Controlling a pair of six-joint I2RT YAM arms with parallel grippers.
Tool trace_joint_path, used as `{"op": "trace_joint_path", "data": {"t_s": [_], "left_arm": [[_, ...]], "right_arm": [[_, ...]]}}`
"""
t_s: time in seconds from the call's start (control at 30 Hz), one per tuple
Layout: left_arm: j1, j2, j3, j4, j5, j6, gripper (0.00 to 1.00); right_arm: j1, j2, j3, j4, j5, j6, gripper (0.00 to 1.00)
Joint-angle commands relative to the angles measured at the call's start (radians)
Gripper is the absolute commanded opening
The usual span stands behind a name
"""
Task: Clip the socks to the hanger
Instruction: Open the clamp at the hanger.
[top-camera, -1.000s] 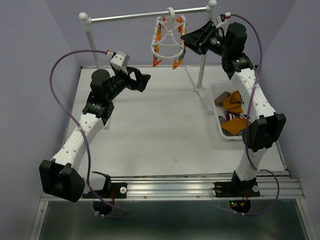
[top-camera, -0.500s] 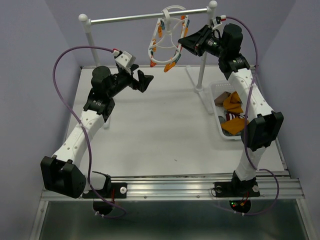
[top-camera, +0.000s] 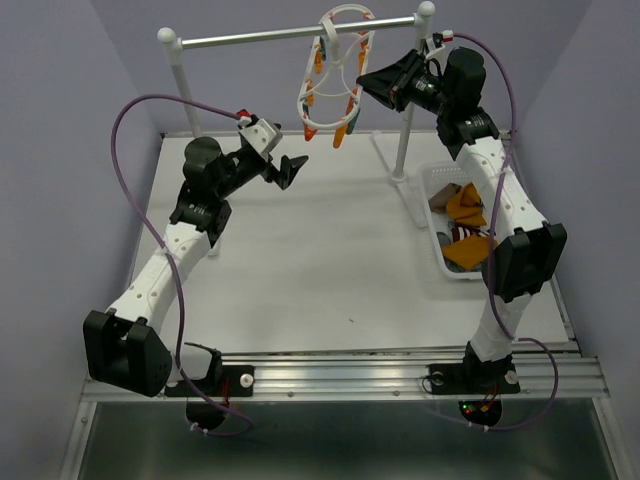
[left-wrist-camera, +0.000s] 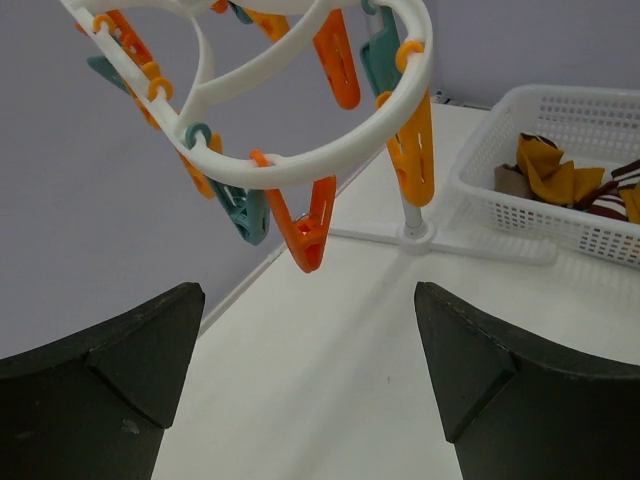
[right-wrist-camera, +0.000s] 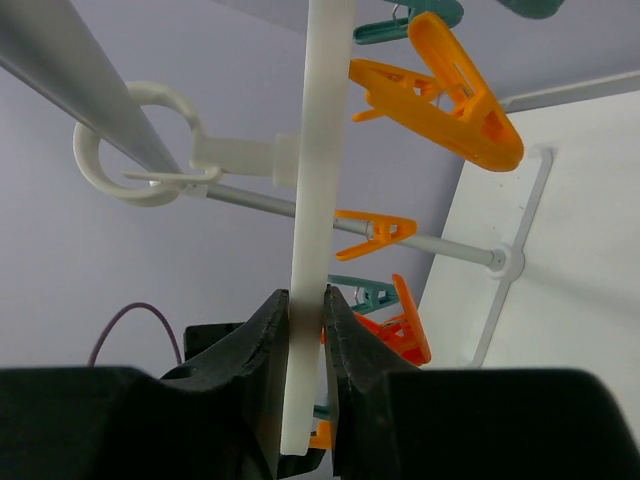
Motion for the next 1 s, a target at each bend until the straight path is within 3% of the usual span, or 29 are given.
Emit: {"op": "trace_joint_path", "data": {"t_s": [0.0, 0.23, 0.37, 0.8, 0.97], "left_arm": [[0.003, -0.027, -0.045, 0.125, 0.070, 0.101, 0.99], [0.002, 0.011, -0.027, 0.180, 0.104, 0.042, 0.99], [-0.014, -0.001, -0.094, 0.313, 0.078, -0.007, 0.99], [-0.161, 0.012, -0.281, 0.735, -0.426, 0.032, 0.99], [-0.230, 0.060, -0.280, 0.786, -0.577, 0.130, 0.95]], "right_arm": [[0.006, -0.037, 0.012, 0.092, -0.025, 0.012, 0.23], [0.006, -0.042, -0.012, 0.095, -0.024, 0.032, 0.23], [0.006, -0.051, -0.045, 0.122, -0.018, 0.060, 0.23], [0.006, -0.074, -0.105, 0.170, -0.007, 0.108, 0.23], [0.006, -0.074, -0.108, 0.173, -0.010, 0.112, 0.23]]}}
